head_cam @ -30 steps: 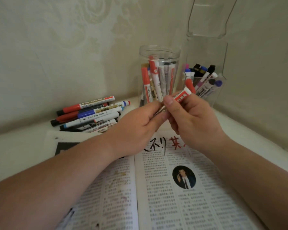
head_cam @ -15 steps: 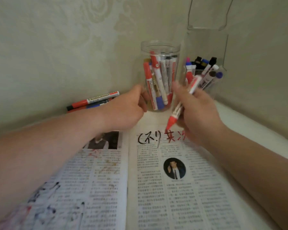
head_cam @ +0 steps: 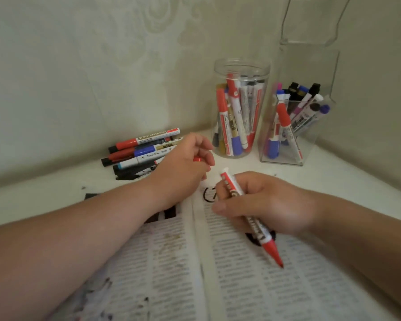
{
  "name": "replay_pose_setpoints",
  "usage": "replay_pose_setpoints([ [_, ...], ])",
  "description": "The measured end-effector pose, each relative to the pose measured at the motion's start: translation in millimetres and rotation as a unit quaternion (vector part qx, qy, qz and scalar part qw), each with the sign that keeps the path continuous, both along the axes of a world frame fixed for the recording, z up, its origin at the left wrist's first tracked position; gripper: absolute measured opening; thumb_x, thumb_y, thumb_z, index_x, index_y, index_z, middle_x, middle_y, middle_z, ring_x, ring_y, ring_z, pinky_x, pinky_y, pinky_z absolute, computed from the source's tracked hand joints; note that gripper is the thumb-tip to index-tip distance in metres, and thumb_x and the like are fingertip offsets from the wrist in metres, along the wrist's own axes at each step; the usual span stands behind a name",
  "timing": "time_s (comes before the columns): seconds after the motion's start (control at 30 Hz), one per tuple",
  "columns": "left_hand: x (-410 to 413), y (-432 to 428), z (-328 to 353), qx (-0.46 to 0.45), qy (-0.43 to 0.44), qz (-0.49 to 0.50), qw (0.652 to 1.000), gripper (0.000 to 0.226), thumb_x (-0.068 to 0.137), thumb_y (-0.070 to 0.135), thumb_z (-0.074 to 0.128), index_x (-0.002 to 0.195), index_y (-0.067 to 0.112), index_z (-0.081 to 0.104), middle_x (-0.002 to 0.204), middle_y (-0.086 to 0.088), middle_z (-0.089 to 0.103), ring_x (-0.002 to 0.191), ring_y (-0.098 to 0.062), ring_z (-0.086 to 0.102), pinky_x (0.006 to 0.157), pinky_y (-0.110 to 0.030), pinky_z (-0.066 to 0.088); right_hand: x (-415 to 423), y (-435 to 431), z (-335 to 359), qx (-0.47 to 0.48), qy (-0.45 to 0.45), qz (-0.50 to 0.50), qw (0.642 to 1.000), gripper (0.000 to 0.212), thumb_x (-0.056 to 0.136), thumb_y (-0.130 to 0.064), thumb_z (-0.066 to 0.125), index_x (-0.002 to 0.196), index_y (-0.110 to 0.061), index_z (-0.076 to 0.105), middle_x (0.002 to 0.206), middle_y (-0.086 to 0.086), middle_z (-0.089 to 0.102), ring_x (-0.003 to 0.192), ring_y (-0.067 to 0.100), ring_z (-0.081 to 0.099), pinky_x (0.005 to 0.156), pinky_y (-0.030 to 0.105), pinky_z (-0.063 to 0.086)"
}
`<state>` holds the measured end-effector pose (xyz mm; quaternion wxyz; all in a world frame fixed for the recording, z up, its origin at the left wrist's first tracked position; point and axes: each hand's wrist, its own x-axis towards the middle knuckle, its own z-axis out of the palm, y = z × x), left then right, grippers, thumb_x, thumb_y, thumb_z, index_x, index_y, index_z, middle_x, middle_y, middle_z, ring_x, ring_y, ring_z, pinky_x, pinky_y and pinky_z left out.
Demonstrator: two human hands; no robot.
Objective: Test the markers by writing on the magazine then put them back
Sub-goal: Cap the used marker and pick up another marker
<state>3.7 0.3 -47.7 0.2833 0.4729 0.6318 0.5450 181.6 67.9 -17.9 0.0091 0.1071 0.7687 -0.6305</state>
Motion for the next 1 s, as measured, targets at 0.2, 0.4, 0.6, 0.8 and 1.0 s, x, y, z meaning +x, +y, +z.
replay_pose_setpoints([
  [0.2, -0.9, -6.8, -0.3, -0.021, 0.123, -0.064, 0.99, 0.049, 0.081, -0.015, 0.04, 0.099, 0.029, 0.053, 0.091, 0.005, 0.064, 0.078, -0.007, 0.057, 0.076, -0.029, 0.046, 13.5, 26.3, -2.6, -0.143, 0.023, -0.039, 0.989, 0.049, 0.072, -0.036, 0.087, 0.069, -0.008, 0.047, 0.049, 0.007, 0.041, 0.035, 0.012, 0.033, 0.036, 0.023, 0.025],
  [0.4, 7.1, -7.8, -1.6, -0.014, 0.178, -0.07, 0.982, 0.039, 0.085, -0.006, 0.047, 0.102, 0.029, 0.053, 0.088, 0.016, 0.064, 0.078, -0.014, 0.059, 0.072, -0.035, 0.052, 14.7, 27.9, 6.4, -0.157, 0.014, 0.007, 0.988, 0.048, 0.077, -0.052, 0.081, 0.083, -0.005, 0.07, 0.056, 0.013, 0.061, 0.044, 0.022, 0.063, 0.037, 0.021, 0.039],
  [0.6, 13.8, -10.4, 2.9, -0.046, 0.138, -0.124, 0.982, 0.037, 0.069, 0.014, 0.05, 0.102, 0.028, 0.055, 0.093, 0.01, 0.065, 0.077, -0.011, 0.058, 0.07, -0.027, 0.047, 25.7, 62.2, 44.5, -0.105, -0.026, 0.072, 0.992, 0.03, 0.078, -0.025, 0.087, 0.097, -0.007, 0.073, 0.078, 0.019, 0.072, 0.068, 0.027, 0.071, 0.051, 0.026, 0.054],
  [0.8, 12.0, -10.4, 7.8, -0.086, 0.173, -0.162, 0.968, 0.039, 0.07, 0.013, 0.053, 0.103, 0.034, 0.053, 0.096, 0.013, 0.062, 0.082, -0.009, 0.056, 0.072, -0.027, 0.048, 32.2, 58.4, -2.3, -0.044, 0.061, -0.145, 0.987, 0.032, 0.056, -0.014, 0.086, 0.074, -0.006, 0.061, 0.058, 0.02, 0.047, 0.045, 0.024, 0.044, 0.039, 0.022, 0.037],
  [1.0, 14.4, -13.1, 16.1, -0.136, 0.376, -0.205, 0.893, 0.064, 0.056, 0.079, 0.075, 0.104, 0.054, 0.043, 0.104, 0.039, 0.043, 0.098, 0.008, 0.048, 0.079, -0.007, 0.038, 32.6, 47.1, -2.2, 0.04, 0.053, -0.156, 0.986, 0.018, 0.071, -0.005, 0.086, 0.082, -0.001, 0.072, 0.068, 0.018, 0.069, 0.049, 0.024, 0.062, 0.046, 0.027, 0.052],
])
